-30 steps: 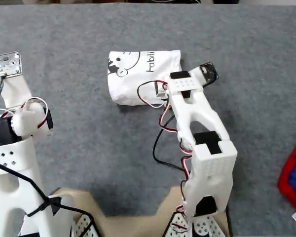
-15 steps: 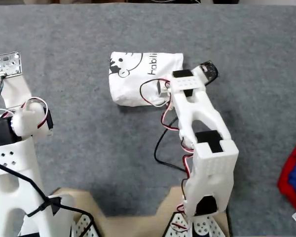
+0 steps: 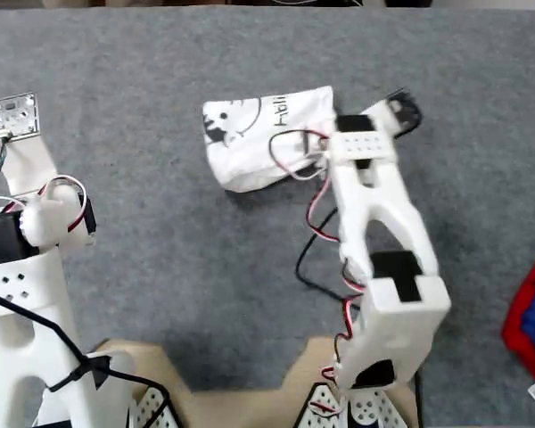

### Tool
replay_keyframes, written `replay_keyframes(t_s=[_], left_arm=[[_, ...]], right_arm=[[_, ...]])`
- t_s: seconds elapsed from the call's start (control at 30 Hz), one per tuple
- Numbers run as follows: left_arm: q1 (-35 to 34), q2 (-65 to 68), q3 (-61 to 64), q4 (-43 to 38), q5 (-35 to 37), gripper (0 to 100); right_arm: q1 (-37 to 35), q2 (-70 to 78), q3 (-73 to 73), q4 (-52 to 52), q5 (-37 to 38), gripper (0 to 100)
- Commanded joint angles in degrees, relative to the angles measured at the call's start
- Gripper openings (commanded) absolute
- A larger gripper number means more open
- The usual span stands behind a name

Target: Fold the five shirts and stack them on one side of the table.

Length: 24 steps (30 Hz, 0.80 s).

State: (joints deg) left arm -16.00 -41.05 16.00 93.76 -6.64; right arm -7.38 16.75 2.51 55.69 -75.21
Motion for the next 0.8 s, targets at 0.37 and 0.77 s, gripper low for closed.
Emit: replay_keyframes(t_s=[0.37, 0.77], left_arm=[[0.0, -1.3, 0.0, -0.4, -0.3, 2], [0.0, -1.3, 0.1, -0.4, -0.3, 2]], right_arm=[[29.5, -18.2, -2.6, 5.3, 18.1, 0.5], [65.5, -20.3, -2.7, 5.3, 31.1, 0.6]])
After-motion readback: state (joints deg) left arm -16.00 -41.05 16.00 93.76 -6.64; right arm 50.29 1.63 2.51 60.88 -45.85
